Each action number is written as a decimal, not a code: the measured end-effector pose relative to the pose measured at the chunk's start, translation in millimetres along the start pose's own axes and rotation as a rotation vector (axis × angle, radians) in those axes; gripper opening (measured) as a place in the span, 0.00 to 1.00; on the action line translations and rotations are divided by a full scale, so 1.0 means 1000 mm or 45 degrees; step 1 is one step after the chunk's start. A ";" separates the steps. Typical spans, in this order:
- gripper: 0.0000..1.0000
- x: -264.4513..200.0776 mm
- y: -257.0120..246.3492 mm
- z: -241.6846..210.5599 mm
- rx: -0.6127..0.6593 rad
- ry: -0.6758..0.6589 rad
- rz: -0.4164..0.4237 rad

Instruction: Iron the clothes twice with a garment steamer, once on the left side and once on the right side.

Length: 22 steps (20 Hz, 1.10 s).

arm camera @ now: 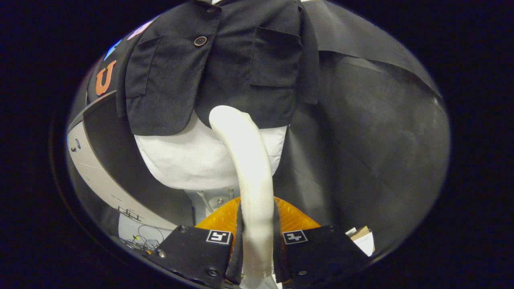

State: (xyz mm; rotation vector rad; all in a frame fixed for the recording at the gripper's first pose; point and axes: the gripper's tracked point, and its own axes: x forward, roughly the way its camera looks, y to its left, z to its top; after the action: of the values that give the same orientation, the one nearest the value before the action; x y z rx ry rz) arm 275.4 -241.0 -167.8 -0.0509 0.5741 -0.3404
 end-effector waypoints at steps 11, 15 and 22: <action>0.33 -0.128 0.018 -0.001 0.120 -0.181 -0.077; 0.33 -0.206 0.039 -0.002 0.164 -0.269 -0.092; 0.33 -0.337 0.072 -0.006 0.216 -0.437 -0.064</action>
State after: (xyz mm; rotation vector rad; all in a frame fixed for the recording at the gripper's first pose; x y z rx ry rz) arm 29.0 -61.6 -6.4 0.0394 0.2029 -0.4175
